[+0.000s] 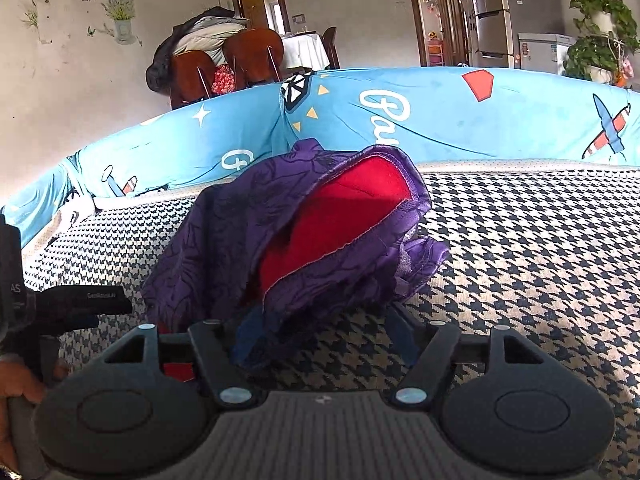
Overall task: Fold clothes
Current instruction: 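Lift the jacket with both grippers and bring them toward each other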
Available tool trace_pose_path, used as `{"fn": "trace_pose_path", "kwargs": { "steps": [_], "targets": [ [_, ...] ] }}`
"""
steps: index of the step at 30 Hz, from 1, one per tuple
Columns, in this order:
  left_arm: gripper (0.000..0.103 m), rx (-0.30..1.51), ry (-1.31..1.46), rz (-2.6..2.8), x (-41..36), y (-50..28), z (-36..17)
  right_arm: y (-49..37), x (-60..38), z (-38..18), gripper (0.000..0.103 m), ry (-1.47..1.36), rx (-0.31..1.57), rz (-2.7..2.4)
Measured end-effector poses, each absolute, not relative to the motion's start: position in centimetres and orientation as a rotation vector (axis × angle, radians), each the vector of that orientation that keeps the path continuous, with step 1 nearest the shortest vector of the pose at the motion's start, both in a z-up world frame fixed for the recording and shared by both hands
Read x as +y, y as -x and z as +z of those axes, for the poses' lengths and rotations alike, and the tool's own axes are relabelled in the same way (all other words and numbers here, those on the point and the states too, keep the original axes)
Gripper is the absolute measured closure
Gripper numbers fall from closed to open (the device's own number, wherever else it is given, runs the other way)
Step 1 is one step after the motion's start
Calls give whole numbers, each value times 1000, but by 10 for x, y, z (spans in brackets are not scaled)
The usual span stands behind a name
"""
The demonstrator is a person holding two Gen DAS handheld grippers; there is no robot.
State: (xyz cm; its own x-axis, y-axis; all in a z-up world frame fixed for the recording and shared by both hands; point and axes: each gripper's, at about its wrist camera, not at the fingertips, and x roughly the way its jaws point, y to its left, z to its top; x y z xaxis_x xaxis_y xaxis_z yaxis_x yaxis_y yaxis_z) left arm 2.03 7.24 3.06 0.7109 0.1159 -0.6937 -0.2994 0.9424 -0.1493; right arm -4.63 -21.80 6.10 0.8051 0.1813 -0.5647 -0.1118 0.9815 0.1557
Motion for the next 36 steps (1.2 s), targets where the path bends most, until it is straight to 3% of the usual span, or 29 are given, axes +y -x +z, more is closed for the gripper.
{"fn": "trace_pose_path", "kwargs": {
  "steps": [8,19,20,22,24,25,29,36],
  "targets": [
    [25,615,275,28,41,-12,58,38,-213,62,27,-126,608,161],
    [30,658,188,-30,4,-21,40,22,-200,57,27,-132,616,174],
    [31,664,181,-28,3,-21,38,20,-199,56,31,-134,615,177],
    [37,675,166,-20,1,-22,35,17,-198,54,52,-139,616,188],
    [46,683,149,-4,1,-22,32,15,-197,51,80,-144,619,196],
    [51,684,141,7,1,-23,31,15,-198,50,85,-145,611,196],
    [64,698,125,76,8,-24,28,25,-196,54,93,-113,556,221],
    [64,729,174,199,37,-25,25,48,-187,58,94,-41,524,347]
  ]
}}
